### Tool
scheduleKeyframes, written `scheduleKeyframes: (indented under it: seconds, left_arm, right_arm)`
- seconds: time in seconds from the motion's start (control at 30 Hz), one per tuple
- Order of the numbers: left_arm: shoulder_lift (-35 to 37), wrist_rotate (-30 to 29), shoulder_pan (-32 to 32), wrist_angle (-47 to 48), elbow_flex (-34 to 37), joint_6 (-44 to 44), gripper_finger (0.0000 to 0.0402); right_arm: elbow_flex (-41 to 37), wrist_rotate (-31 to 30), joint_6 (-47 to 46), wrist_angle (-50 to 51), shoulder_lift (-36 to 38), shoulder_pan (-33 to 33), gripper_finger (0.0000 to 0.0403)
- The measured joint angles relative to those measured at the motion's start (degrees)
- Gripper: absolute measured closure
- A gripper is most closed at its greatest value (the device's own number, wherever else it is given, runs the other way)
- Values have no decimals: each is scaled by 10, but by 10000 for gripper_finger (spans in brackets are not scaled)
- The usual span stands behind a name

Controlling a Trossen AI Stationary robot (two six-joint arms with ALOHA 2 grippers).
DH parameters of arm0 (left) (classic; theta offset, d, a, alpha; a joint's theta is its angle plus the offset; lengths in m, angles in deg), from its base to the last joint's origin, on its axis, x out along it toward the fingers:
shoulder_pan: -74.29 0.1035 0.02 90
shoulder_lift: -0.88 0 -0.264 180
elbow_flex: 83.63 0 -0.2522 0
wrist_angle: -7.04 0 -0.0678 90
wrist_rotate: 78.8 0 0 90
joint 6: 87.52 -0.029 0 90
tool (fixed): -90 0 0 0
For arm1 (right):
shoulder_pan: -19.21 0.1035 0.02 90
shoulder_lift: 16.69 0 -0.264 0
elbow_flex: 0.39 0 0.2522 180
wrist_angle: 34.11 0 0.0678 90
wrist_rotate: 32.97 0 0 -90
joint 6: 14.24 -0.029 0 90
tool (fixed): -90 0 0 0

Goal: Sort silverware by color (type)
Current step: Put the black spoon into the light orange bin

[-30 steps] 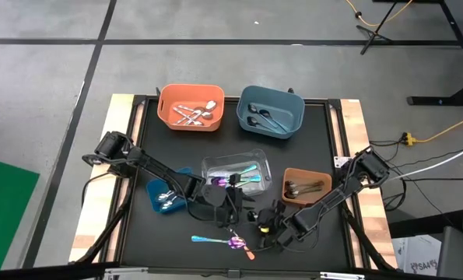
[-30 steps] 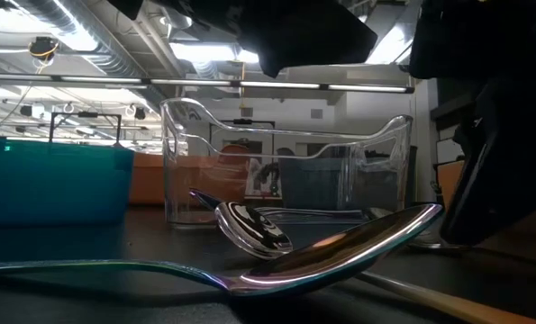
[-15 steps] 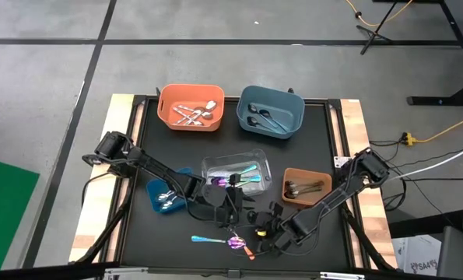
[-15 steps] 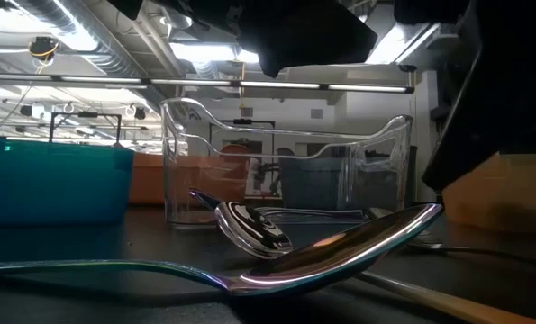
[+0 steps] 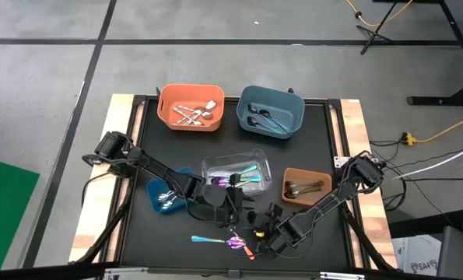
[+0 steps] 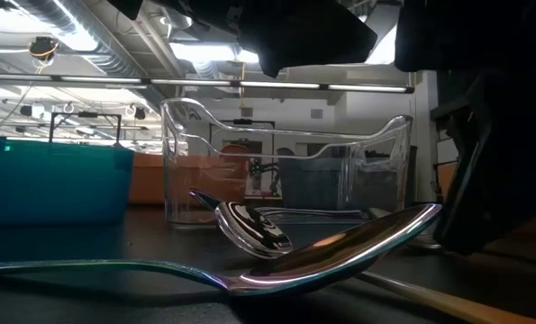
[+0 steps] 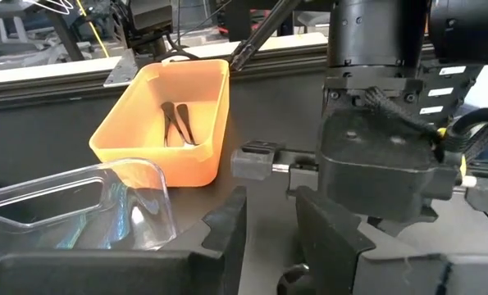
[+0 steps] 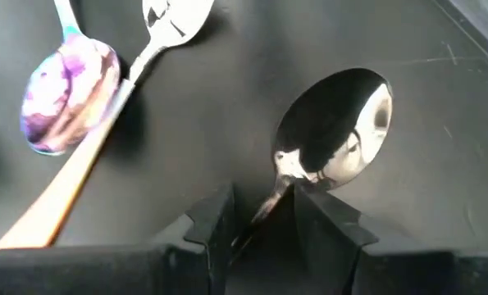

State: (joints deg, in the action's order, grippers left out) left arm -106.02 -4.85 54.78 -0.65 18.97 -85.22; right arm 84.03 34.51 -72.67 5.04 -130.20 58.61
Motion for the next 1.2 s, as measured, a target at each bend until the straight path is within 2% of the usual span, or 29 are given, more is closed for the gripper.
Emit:
scheduleKeyframes:
  seconds: [0.7, 0.83, 1.07, 1.2]
  left_arm:
    - [0, 0, 0, 0, 0, -16, 299]
    - [0, 0, 0, 0, 0, -16, 299]
    - [0, 0, 0, 0, 0, -15, 299]
    - [0, 0, 0, 0, 0, -15, 299]
  right_arm:
    - [2, 39, 4, 67, 2, -1, 278]
    - [2, 39, 4, 73, 2, -1, 308]
    - [1, 37, 7, 79, 2, -1, 391]
    - [1, 30, 15, 78, 2, -1, 392]
